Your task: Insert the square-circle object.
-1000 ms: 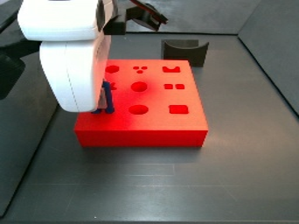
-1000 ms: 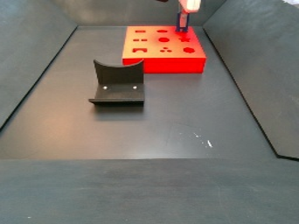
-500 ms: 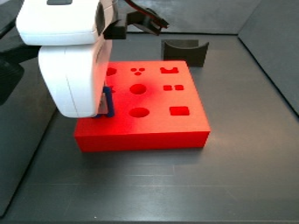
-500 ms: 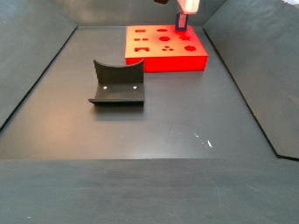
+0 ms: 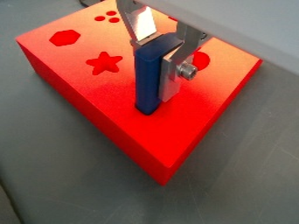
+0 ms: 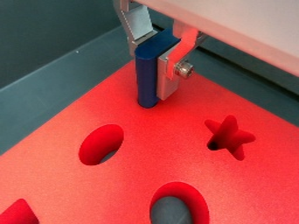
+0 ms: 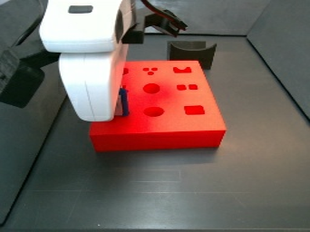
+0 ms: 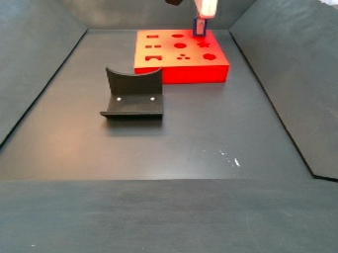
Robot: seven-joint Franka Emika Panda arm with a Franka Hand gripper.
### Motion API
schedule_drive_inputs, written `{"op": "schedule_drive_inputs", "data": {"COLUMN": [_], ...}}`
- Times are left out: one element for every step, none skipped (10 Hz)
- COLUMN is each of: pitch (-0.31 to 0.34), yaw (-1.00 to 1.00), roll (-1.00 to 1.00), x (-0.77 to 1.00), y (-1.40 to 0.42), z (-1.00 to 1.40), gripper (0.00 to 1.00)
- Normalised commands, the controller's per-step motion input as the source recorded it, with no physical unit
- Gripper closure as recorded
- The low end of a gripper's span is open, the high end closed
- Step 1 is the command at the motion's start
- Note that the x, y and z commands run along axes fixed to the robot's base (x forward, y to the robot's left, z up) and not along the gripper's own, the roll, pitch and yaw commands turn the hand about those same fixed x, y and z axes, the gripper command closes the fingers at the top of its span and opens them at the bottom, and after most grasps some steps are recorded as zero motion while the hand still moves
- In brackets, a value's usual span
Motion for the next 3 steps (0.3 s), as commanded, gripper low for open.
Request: {"op": "schedule_drive_inputs", "data": {"pitch": [0.000,0.000,0.000], "yaw": [0.00,0.00,0.00], "roll": [0.25,0.00,0.00], "x": [0.00,0.00,0.00], "y": [0.00,0.04,0.00], "z": [-0.82,-0.08,0.00], "gripper": [1.00,1.00,1.00]}}
